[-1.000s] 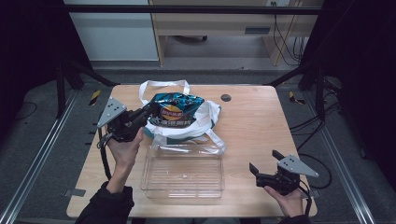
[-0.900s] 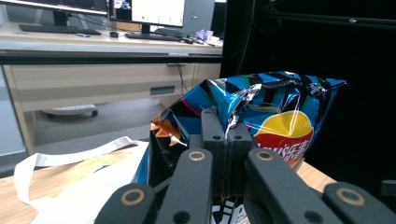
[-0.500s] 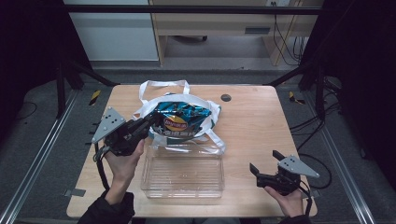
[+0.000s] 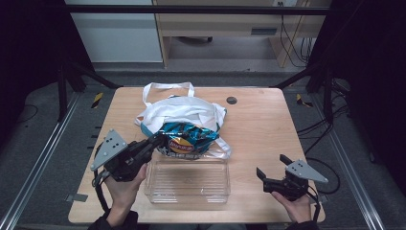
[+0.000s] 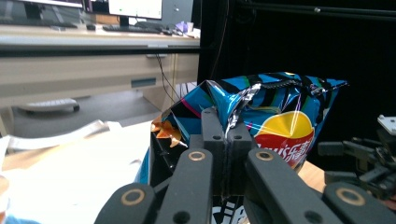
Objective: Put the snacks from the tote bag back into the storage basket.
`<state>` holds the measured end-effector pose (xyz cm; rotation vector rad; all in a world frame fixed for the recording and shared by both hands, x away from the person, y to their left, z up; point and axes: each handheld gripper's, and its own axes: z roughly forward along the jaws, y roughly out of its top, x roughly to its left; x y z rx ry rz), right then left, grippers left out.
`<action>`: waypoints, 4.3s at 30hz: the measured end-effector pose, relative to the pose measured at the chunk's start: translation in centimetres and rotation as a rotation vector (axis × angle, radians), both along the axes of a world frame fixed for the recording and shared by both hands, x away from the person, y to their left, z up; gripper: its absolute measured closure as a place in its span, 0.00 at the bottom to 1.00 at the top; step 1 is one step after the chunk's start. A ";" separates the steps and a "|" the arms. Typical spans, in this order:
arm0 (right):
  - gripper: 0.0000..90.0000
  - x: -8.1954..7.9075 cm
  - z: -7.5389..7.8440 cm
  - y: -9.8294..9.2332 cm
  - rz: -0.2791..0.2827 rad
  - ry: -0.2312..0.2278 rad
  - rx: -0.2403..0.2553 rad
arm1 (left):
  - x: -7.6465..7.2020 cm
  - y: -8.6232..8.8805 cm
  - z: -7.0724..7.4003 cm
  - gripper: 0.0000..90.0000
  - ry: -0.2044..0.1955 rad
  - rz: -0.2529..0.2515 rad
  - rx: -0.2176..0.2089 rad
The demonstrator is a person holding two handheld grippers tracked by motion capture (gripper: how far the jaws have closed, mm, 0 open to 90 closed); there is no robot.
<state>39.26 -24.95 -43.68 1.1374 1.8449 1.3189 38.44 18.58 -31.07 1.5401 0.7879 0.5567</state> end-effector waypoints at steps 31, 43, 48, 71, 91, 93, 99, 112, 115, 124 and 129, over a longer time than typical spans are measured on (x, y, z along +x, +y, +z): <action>0.05 -0.4 0.2 0.1 0.011 -0.014 0.004 | -0.5 -1.6 -6.1 1.00 0.172 0.001 0.083; 0.05 -0.3 0.2 0.1 0.016 -0.013 -0.002 | 0.2 -1.7 -7.0 1.00 0.183 0.037 0.102; 0.05 -0.2 0.2 0.2 0.016 -0.012 -0.003 | 0.6 -1.5 -7.2 0.99 0.206 0.059 0.091; 0.05 -0.1 0.1 0.2 0.018 -0.011 -0.006 | 2.3 -1.6 -7.0 0.97 0.197 0.120 0.118; 0.05 0.0 0.1 0.3 0.021 -0.007 -0.007 | 4.5 -2.0 -6.9 0.91 0.190 0.161 0.114; 0.05 0.0 0.1 0.3 0.020 -0.007 -0.008 | 4.7 -1.9 -6.9 0.88 0.188 0.162 0.109; 0.05 0.0 0.0 0.3 0.020 -0.005 -0.009 | 5.0 -1.8 -7.0 0.83 0.181 0.169 0.102; 0.05 0.0 0.0 0.4 0.021 -0.003 -0.013 | 5.5 -1.9 -7.1 0.85 0.173 0.173 0.097; 0.05 0.1 0.0 0.4 0.021 -0.002 -0.013 | 5.4 -1.9 -7.1 0.84 0.166 0.173 0.104; 0.05 0.0 0.0 0.3 0.021 -0.004 -0.009 | 5.2 -1.8 -7.0 0.67 0.141 0.154 0.150; 0.05 0.0 0.1 0.3 0.022 -0.006 -0.010 | 4.9 -1.5 -6.9 0.59 0.135 0.142 0.147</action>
